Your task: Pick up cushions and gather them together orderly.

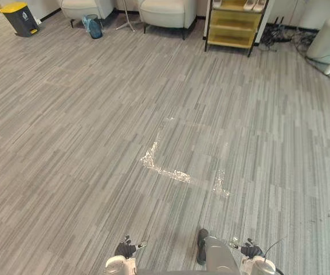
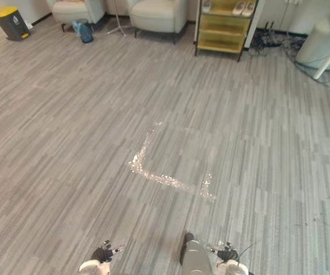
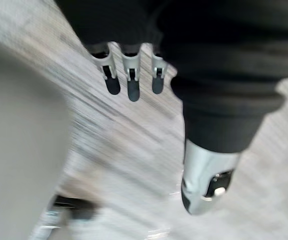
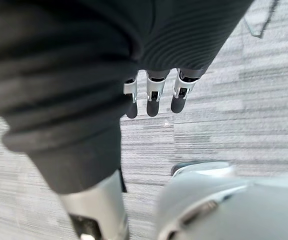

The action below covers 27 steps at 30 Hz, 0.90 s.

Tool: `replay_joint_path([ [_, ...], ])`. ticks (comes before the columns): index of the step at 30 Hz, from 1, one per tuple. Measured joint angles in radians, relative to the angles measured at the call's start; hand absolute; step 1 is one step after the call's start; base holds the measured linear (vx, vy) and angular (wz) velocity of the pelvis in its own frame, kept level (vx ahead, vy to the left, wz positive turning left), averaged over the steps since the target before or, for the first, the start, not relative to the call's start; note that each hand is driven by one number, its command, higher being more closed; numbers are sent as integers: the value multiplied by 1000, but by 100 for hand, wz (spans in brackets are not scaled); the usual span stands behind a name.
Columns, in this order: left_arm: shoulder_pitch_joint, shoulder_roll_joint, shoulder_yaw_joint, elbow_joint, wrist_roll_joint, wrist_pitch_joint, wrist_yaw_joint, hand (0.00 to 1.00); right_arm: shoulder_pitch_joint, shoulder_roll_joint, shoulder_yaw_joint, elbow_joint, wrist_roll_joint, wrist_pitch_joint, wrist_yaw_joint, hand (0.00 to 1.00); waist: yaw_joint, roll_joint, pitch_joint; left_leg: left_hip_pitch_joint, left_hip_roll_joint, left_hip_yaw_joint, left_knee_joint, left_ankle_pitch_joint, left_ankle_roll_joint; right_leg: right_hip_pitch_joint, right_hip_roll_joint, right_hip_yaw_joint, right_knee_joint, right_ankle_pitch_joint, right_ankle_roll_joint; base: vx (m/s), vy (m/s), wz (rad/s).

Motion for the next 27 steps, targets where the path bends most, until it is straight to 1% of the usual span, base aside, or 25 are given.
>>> replay_joint_path([
  [1, 4, 11, -7, -18, 0, -2, -1, 0, 5, 16, 5, -2, 8, -1, -1, 0, 16, -16, 2, -53, -6, 21, 26, -28, 8, 67, 1, -2, -40, -17, -2, 548, -185, 0],
  [2, 4, 18, -20, -41, -1, -5, -1, 0, 0, 37, 10, 4, 25, 0, -1, 0, 27, -36, -5, -155, -49, 63, -74, -64, 28, 144, 0, -4, -119, -21, 2, 523, -159, -1],
  [3, 4, 19, -21, -41, -1, -5, -1, 0, -6, 39, 10, 4, 25, 0, -1, 0, 29, -36, -4, -177, -63, 68, -116, -69, 32, 161, 0, -3, -135, -21, 2, 423, -101, -3],
  [4, 3, 20, -21, -42, -1, -7, -1, 0, -22, 42, 9, 5, 25, 0, -1, 0, 31, -36, -3, -211, -95, 67, -234, -71, 32, 189, -1, 0, -163, -21, 9, 397, -7, -12],
  [5, 3, 20, -18, -44, -4, -8, -1, 0, -33, 47, 5, 5, 24, 1, -1, 0, 34, -37, -1, -229, -137, 62, -402, -57, 30, 216, -5, 5, -188, -20, 28, 399, 16, -21],
  [6, 2, 18, -18, -46, -3, -9, 1, 0, -37, 51, -2, 5, 24, 0, -1, 0, 41, -40, 1, -224, -190, 57, -651, 13, 13, 248, -17, 15, -214, -33, 46, 589, 85, -31],
  [7, 3, 14, -17, -46, -6, -11, 0, 0, -36, 52, -1, 5, 24, 0, -1, 0, 54, -37, 1, -212, -217, 45, -840, 94, 7, 280, -20, 30, -240, -50, 61, 496, 112, -41],
  [8, 2, 13, -16, -45, -9, -17, 1, 0, -32, 56, 1, 8, 24, 0, -2, 0, 72, -38, 1, -211, -225, 34, -867, 160, -4, 303, -17, 46, -253, -63, 72, 660, 154, -55],
  [9, 2, 13, -9, -45, -14, -22, 0, 0, -30, 71, 10, 11, 23, 1, -5, 0, 87, -63, -3, -195, -240, 40, -861, 242, 21, 334, -27, 73, -271, -75, 87, 612, 121, -44],
  [10, -4, 28, -9, -46, -14, -23, -1, 0, -34, 88, 10, 12, 23, 1, -6, 0, 86, -87, -7, -193, -264, 35, -844, 245, 42, 350, -50, 87, -276, -76, 87, 744, 136, -30],
  [11, -9, 43, -6, -44, -15, -22, -1, 0, -40, 98, 10, 12, 22, 1, -5, 0, 81, -118, -8, -198, -284, 37, -802, 211, 88, 346, -76, 107, -249, -71, 86, 608, 113, -4],
  [12, -13, 55, 0, -42, -16, -21, -1, 0, -39, 101, 9, 12, 20, 1, -5, 0, 81, -135, -11, -199, -294, 43, -746, 174, 100, 342, -92, 135, -198, -64, 90, 585, 132, -3],
  [13, -13, 57, -1, -40, -16, -21, -2, 0, -35, 99, 8, 12, 18, 1, -4, 0, 82, -141, -16, -194, -293, 56, -708, 135, 105, 325, -95, 160, -138, -58, 99, 441, 109, -9],
  [14, -12, 57, -1, -39, -17, -20, -2, 0, -33, 94, 7, 16, 7, 0, 0, 0, 81, -145, -24, -172, -292, 64, -678, 80, 108, 288, -103, 190, -9, -47, 123, 546, 143, -20],
  [15, -12, 60, -3, -33, -16, -19, -3, 0, -36, 93, 8, 17, -4, 0, 2, 0, 81, -145, -24, -142, -292, 68, -676, 46, 109, 241, -107, 208, 124, -24, 163, 521, 140, -29],
  [16, -14, 62, -11, -17, -18, -17, -3, 0, -41, 94, 8, 19, -18, -1, 5, 0, 76, -146, -22, -85, -296, 72, -687, 5, 111, 141, -132, 212, 373, 40, 276, 639, 149, -21],
  [17, -15, 68, -22, -3, -18, -13, -3, 0, -38, 94, 8, 28, -22, 0, 11, 0, 70, -144, -20, -26, -300, 73, -700, -14, 112, 73, -160, 191, 538, 31, 263, 637, 121, -13],
  [18, -13, 71, -37, 7, -19, -5, -2, 0, -38, 91, 9, 44, -28, 3, 14, 0, 70, -140, -19, 55, -305, 73, -737, -20, 112, 31, -188, 138, 629, -7, 206, 557, 81, -7],
  [19, -11, 75, -63, 15, -18, -2, -3, 0, -34, 78, 11, 41, -36, 3, 19, 0, 66, -123, -13, 144, -304, 76, -796, -19, 111, -7, -212, 68, 631, -50, 150, 531, 47, -6],
  [21, -12, 76, -79, 19, -19, -1, -2, 0, -37, 63, 17, 42, -47, 2, 19, 0, 58, -115, -11, 229, -289, 75, -843, -19, 111, -69, -214, -26, 494, -95, 103, 484, -14, 1],
  [22, -14, 76, -84, 19, -19, -1, -3, 0, -44, 60, 18, 43, -50, 2, 19, 0, 51, -110, -11, 249, -278, 72, -855, -20, 109, -110, -201, -52, 377, -91, 102, 463, -80, 23],
  [24, -10, 70, -90, 19, -19, -1, -2, 0, -54, 53, 26, 41, -51, 2, 21, 0, 35, -96, -8, 276, -255, 58, -861, -33, 87, -161, -150, -43, 97, -3, 106, 468, -141, 36],
  [25, 0, 70, -91, 19, -19, -1, -2, 0, -52, 44, 38, 42, -51, 2, 21, 0, 23, -97, -9, 300, -251, 54, -864, -50, 60, -168, -126, -11, -57, 101, 101, 470, -179, 38],
  [26, 9, 72, -86, 17, -22, -2, 1, 0, -42, 42, 41, 43, -53, 2, 21, 0, 22, -112, -17, 327, -262, 34, -865, -76, 23, -174, -114, 19, -146, 218, 100, 613, -278, 51],
  [27, 10, 77, -87, 26, -21, -1, 1, 0, -33, 35, 38, 43, -44, 2, 23, 0, 16, -121, -19, 355, -269, 2, -857, -102, 14, -180, -108, 60, -108, 287, 61, 419, -215, 33],
])
